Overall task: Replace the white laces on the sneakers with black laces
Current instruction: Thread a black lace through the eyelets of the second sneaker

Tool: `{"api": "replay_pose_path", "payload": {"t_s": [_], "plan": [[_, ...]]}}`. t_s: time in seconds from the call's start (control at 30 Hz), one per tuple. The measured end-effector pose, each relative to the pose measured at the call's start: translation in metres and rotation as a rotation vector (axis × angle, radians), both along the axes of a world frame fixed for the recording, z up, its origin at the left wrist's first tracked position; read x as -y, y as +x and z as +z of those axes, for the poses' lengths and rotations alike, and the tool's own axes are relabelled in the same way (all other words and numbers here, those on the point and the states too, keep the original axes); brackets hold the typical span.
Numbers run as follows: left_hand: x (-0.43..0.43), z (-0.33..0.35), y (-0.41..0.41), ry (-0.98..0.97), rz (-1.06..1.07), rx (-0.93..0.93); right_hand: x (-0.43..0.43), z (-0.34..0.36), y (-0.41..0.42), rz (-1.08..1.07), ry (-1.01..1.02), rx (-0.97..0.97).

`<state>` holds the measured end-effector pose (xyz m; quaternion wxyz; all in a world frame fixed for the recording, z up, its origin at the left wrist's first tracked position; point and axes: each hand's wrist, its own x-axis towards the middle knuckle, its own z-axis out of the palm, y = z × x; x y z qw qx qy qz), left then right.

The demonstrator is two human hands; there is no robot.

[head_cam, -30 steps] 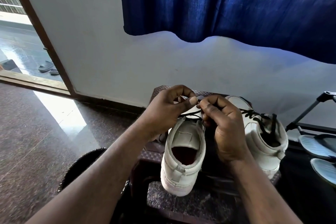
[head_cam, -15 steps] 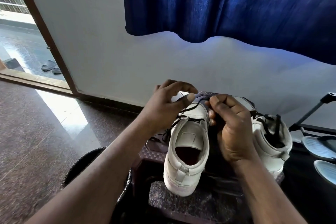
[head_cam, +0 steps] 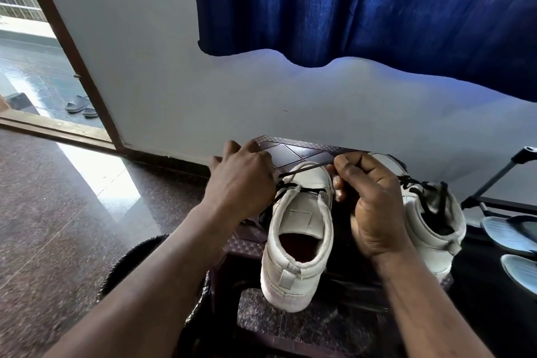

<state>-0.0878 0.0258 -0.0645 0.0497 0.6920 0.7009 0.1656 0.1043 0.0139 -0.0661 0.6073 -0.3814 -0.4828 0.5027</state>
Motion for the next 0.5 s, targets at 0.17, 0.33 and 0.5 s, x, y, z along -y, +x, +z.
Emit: {"api": "replay_pose_path", "payload": {"t_s": [0.17, 0.33, 0.5], "plan": [[-0.002, -0.002, 0.005, 0.063, -0.007, 0.099, 0.002, -0.003, -0.002, 0.011, -0.002, 0.058], [-0.008, -0.002, 0.013, -0.056, -0.345, 0.933, -0.002, -0.004, -0.001, -0.045, -0.007, 0.236], [-0.002, 0.000, 0.023, -0.130, -0.373, 1.099, 0.000, -0.007, -0.004, -0.095, -0.065, 0.185]]}}
